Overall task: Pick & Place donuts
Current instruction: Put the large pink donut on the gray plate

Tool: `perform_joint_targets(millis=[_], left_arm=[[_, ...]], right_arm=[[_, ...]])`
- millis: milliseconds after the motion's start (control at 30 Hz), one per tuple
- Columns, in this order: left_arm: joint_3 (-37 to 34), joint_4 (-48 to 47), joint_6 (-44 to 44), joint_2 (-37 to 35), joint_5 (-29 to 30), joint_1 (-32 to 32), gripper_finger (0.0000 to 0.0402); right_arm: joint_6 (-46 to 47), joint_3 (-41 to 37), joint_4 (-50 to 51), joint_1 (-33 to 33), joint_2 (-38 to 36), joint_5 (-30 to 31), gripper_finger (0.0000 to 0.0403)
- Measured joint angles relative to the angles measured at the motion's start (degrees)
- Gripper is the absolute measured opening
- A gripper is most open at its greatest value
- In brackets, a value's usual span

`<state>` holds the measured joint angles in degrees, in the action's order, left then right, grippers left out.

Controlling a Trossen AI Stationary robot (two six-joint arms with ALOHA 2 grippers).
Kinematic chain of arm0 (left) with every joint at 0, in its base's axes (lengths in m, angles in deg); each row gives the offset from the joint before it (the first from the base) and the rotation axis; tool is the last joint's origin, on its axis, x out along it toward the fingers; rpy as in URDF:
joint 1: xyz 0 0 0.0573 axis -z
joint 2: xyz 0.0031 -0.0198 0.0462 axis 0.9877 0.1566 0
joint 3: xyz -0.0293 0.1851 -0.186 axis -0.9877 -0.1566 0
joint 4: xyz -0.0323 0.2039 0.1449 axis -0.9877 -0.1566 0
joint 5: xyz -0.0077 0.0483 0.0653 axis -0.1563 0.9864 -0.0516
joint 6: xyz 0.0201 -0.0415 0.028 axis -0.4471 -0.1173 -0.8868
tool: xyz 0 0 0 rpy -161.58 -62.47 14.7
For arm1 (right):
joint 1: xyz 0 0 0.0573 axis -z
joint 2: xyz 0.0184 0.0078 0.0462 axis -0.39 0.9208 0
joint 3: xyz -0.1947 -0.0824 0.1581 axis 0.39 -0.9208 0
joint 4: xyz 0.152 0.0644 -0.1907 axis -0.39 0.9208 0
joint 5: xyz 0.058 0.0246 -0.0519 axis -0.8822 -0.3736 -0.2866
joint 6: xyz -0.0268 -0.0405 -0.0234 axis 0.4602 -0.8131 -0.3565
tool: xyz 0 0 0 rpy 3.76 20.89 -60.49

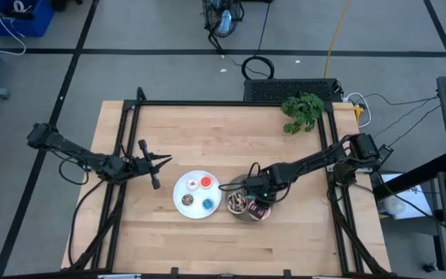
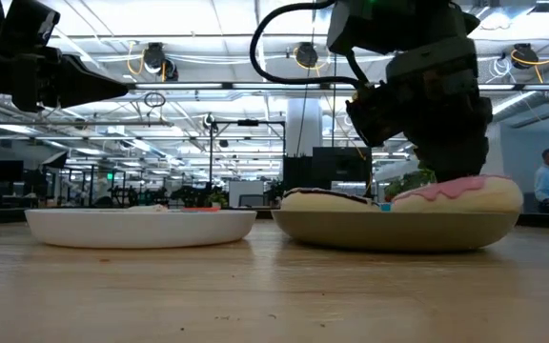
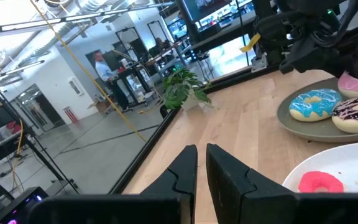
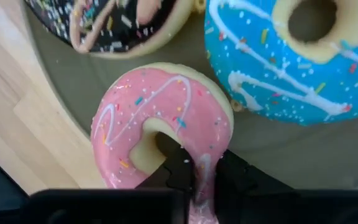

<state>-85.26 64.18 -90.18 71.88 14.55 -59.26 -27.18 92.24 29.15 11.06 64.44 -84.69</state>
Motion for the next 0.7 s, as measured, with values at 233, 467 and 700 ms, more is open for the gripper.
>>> perform_joint_targets(millis=[233, 467, 700], left_arm=[[0.00, 0.00, -0.05, 0.02, 0.00, -0.02, 0.0042], [0.00, -0.71, -0.40, 0.02, 0.07, -0.02, 0.0042], [0.00, -0.83, -0.38, 0.01, 0.09, -0.02, 0.0042]], right_arm=[[-2.01, 0.00, -1.70, 0.21, 0.00, 0.00, 0.0080], [-2.83, 0.00, -1.68, 0.21, -0.22, -0.07, 0.0126], [-2.70, 0.00, -0.92, 0.18, -2.47, -0.19, 0.0145]])
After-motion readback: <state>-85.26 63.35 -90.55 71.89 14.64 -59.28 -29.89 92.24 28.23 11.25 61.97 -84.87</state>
